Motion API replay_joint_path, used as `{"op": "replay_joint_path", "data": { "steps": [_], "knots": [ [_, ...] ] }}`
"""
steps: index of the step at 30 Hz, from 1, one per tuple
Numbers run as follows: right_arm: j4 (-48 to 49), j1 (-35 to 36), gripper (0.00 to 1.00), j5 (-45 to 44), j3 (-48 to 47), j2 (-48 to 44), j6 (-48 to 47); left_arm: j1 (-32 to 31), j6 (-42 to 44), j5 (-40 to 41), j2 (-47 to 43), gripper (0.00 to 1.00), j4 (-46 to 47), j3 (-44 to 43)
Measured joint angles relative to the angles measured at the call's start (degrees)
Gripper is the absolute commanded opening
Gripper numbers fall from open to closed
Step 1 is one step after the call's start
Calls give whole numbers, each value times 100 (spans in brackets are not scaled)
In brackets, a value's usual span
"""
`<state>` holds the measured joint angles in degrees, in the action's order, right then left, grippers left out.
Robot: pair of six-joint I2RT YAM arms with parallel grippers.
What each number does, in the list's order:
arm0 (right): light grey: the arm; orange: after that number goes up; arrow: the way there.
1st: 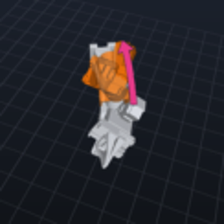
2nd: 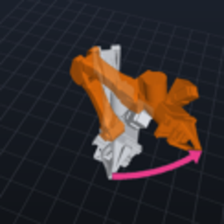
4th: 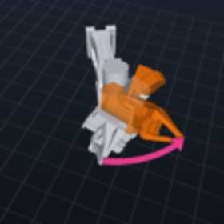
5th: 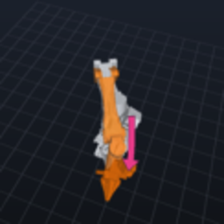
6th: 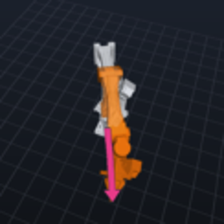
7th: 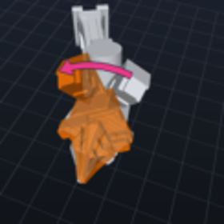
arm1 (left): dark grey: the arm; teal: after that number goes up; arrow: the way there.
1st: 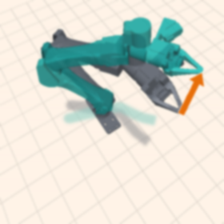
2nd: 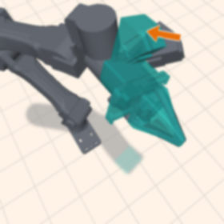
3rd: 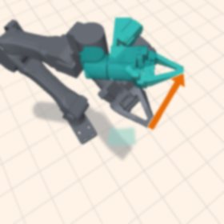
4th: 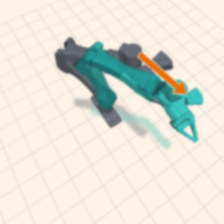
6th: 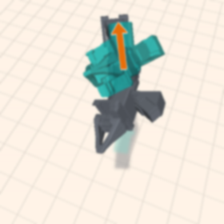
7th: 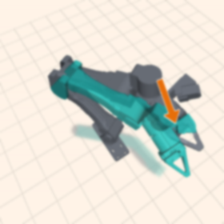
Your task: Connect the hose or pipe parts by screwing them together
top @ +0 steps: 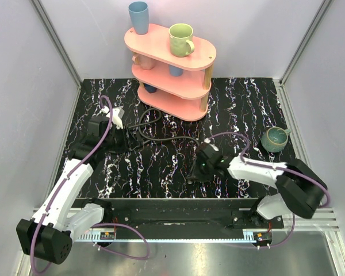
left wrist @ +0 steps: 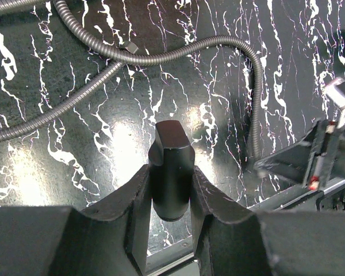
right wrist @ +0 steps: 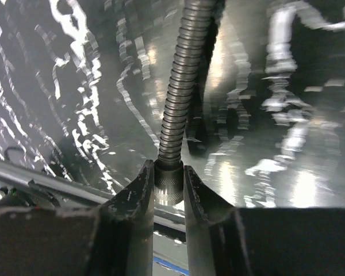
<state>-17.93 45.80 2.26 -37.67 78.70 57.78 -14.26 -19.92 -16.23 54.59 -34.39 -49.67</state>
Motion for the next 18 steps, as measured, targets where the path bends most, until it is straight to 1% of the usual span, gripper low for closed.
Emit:
{"op": "replay_joint_path", "data": {
  "steps": [5, 7, 8, 9, 10, 12, 15, 18],
  "knots": [
    [977, 789, 32, 85, -442, 1082, 831, 15, 0, 7, -2, 0, 0, -2],
    [1292, 986, 41, 98, -791, 1606, 1097, 39, 0, 15, -2, 0, 0, -2],
    [1390, 1054, 44, 114, -979, 1814, 1215, 59, 0, 22, -2, 0, 0, -2],
    [1467, 1141, 48, 133, -1237, 2048, 1318, 87, -2, 31, -2, 0, 0, -2],
    [1528, 1222, 50, 136, -1523, 2253, 1384, 118, -2, 50, -2, 0, -2, -2],
    [1626, 1377, 54, 142, -2135, 2573, 1445, 170, -2, 116, -9, 0, -2, -2],
    [1735, 1519, 56, 192, -2896, 2774, 1353, 219, -7, 216, -37, 0, -2, -2],
    [1821, 1537, 56, 184, -3071, 2677, 960, 256, -66, 258, -31, 0, -11, -2]
  ]
}}
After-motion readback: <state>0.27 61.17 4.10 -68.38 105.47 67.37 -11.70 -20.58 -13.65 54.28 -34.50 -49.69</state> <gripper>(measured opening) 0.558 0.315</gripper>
